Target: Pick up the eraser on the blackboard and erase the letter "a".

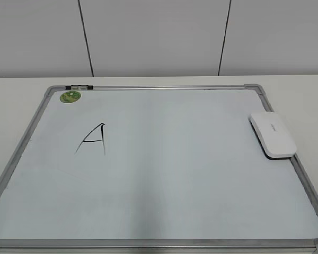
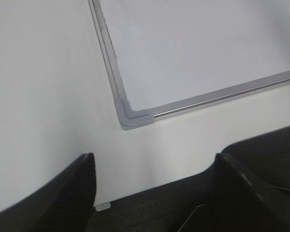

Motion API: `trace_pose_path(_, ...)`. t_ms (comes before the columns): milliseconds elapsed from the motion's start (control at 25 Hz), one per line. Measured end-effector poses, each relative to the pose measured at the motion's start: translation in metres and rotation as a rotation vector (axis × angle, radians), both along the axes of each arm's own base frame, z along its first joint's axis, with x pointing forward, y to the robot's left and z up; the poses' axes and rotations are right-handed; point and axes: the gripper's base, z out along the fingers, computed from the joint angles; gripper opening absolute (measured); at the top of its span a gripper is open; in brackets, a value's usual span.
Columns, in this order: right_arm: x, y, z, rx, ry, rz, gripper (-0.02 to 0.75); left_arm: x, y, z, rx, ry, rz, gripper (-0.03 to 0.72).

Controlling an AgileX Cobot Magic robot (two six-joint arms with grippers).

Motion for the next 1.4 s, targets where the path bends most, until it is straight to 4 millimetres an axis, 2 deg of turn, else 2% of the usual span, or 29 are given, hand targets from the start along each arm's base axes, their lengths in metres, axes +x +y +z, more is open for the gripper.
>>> trace_pose_path(120,0.003,0.0,-0.013,-0.003,0.043,0.001,0.588,0.003,0.001,-0.004,0.013,-0.022,0.009,0.55)
trace_pose_path(480,0.014,0.001,-0.019,0.0,-0.02,0.0,0.588,0.008,0.001,-0.008,0.019,-0.051,0.015,0.549)
trace_pose_path(1400,0.015,0.001,-0.018,0.0,-0.037,0.0,0.588,0.008,0.002,-0.008,0.02,-0.057,0.016,0.526)
